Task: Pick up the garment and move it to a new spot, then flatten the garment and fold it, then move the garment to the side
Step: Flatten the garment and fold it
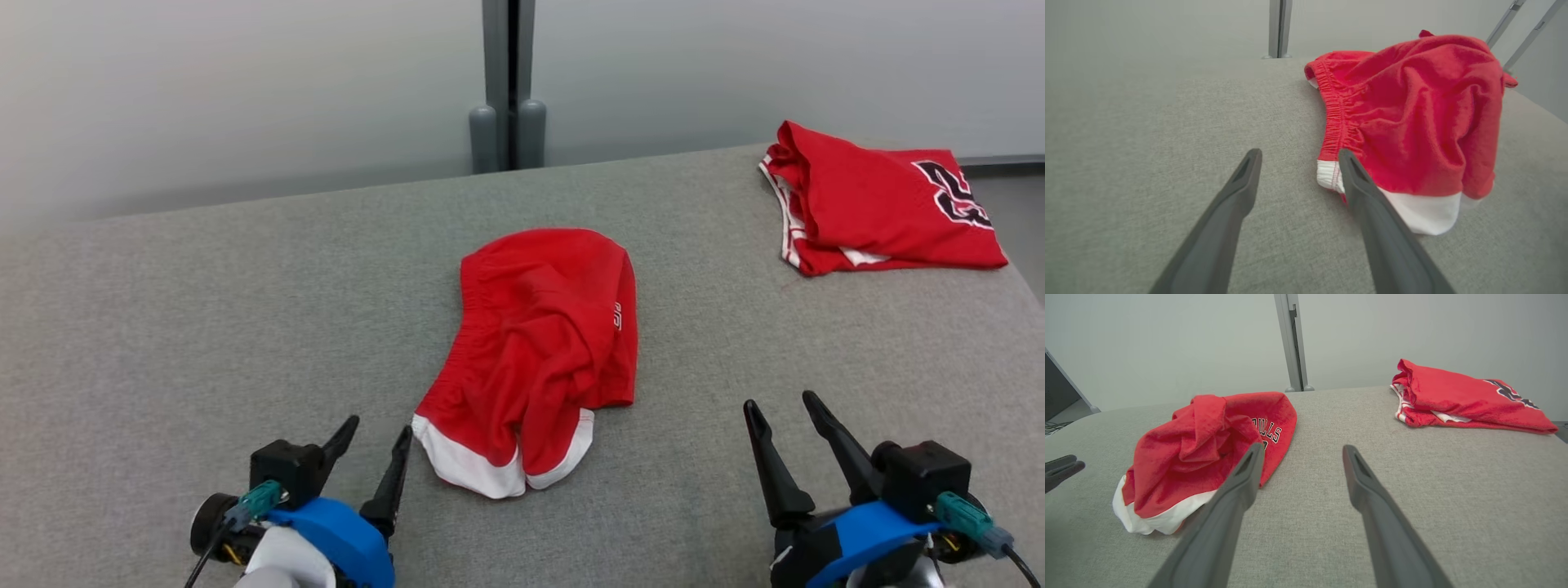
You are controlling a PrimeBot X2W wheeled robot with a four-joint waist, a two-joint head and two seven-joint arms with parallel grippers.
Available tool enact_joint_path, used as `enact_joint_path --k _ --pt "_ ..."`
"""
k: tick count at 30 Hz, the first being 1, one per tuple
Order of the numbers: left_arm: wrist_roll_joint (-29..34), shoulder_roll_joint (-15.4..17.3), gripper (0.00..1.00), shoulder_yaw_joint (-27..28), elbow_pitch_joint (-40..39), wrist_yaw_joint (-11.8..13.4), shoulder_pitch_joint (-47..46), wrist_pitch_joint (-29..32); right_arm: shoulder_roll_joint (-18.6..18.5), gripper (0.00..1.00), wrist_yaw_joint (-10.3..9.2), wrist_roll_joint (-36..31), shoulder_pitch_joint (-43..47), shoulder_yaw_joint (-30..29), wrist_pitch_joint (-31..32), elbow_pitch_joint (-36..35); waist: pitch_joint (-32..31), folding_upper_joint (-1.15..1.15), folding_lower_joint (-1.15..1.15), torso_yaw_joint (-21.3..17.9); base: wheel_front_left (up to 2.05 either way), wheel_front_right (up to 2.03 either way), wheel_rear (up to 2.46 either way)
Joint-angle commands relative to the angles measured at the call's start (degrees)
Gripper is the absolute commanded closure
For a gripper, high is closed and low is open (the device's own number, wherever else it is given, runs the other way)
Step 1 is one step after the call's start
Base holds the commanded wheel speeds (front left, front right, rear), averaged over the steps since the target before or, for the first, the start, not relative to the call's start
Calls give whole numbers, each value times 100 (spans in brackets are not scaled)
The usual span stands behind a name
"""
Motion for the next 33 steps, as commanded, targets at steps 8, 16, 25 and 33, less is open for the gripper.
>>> enact_joint_path --k 8,16,25,33 --pt "-125 11 0 -455 948 -116 -675 199 -7 0 3 61 -277 221 -145 166 300 -1 -1 -403 0 0 0" --pt "-255 -110 0 -625 1593 -129 -981 485 -8 0 3 91 -371 302 -234 265 398 -1 -1 -546 0 0 0" --pt "-668 -427 100 -460 1218 -104 -1355 -139 -8 0 3 64 -321 179 -293 342 329 -1 -1 -479 0 0 0" --pt "-959 -1018 100 -573 -158 -93 -2118 12 -8 0 3 82 -259 167 -270 330 207 -1 -1 -277 0 0 0"
